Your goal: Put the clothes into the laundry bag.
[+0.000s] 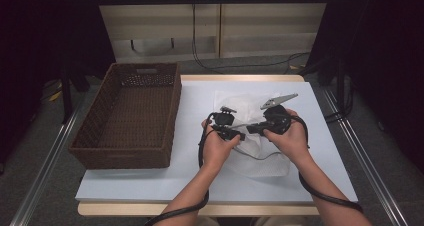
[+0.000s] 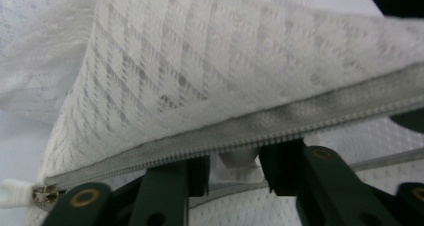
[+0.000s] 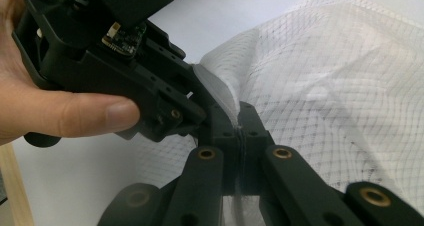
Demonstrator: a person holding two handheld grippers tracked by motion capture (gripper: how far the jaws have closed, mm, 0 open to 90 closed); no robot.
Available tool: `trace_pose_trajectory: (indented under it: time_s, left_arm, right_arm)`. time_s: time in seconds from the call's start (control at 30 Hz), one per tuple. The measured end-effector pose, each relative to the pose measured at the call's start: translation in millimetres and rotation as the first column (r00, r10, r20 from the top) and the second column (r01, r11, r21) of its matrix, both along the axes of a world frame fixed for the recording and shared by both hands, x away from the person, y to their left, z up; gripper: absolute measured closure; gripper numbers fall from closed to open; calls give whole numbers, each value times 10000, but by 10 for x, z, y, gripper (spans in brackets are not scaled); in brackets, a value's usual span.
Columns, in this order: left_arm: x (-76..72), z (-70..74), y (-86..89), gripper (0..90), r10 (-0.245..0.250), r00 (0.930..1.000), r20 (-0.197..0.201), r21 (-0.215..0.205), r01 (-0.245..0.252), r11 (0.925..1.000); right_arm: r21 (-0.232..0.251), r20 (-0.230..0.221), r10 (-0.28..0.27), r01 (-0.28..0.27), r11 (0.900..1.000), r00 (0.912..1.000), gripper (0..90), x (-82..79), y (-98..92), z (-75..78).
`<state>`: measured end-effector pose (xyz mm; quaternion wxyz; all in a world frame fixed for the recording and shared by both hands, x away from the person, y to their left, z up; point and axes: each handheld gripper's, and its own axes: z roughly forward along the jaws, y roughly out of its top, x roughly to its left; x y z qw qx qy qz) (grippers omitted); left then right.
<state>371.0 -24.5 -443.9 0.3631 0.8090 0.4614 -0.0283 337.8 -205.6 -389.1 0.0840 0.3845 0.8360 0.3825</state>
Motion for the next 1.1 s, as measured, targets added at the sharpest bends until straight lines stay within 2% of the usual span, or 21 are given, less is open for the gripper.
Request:
trace_pose_trajectory:
  time_s: [0.07, 0.13, 0.27, 0.33, 0.37, 0.63, 0.73, 0.77, 0.8, 0.83, 0.9, 1.0, 1.03, 1.1]
  left_arm:
    - [-11, 7, 11, 608, -39, 9999, 103, -101, 40, 9999]
    - [-23, 24, 29, 544, -72, 9999, 121, -3, 72, 10000]
    - [-63, 54, 49, 503, -311, 9995, 90, 231, 309, 9993]
    - [-75, 68, 65, 483, -598, 9981, 156, 417, 591, 9974]
    - [-86, 70, 61, 467, -496, 9986, 172, 402, 489, 9980]
    - [-145, 100, 103, 476, -881, 9961, 111, 671, 872, 9939]
    - [-185, 104, 88, 491, -872, 9961, 98, 584, 865, 9945]
    - [-189, 102, 89, 496, -1001, 9949, 102, 622, 993, 9931]
    - [-193, 99, 87, 506, -1037, 9946, -13, 596, 1036, 9928]
    - [-197, 92, 83, 507, -1029, 9947, 58, 709, 1022, 9922]
    - [-195, 64, 84, 522, -1054, 9944, -44, 629, 1054, 9924]
    - [-192, 18, 89, 558, -1137, 9935, 14, 750, 1132, 9907]
    - [-201, -2, 62, 561, -852, 9964, -18, 574, 852, 9947]
    - [-190, -34, 57, 571, -913, 9958, -34, 679, 913, 9935]
  right_arm:
    - [-57, 2, -54, 54, 10000, 10000, 895, 0, 2, -4]
    - [-37, -9, -61, 61, 10000, 10000, 895, -1, 2, -6]
    - [37, -38, -16, 16, 10000, 10000, 895, 6, -1, -17]
    - [49, -53, -45, 46, 10000, 10000, 895, 8, 0, -16]
    - [39, -66, -45, 45, 10000, 10000, 895, 8, 0, -14]
    - [41, -81, -85, 86, 10000, 9999, 895, 12, -15, -12]
    - [23, -89, -120, 120, 9999, 9999, 895, 15, -21, -11]
    - [19, -87, -93, 93, 10000, 9999, 895, 17, -24, -11]
    - [21, -84, -94, 94, 10000, 9999, 895, 17, -24, -10]
    - [18, -94, -92, 92, 10000, 9999, 895, 15, -22, -9]
    - [31, -86, -89, 90, 10000, 9999, 895, 15, -21, -10]
    - [17, -109, -108, 108, 9999, 9999, 895, 15, -26, -16]
    - [13, -94, -100, 100, 9999, 9999, 895, 15, -28, -18]
    - [-18, -73, -127, 127, 9999, 9999, 895, 14, -27, -20]
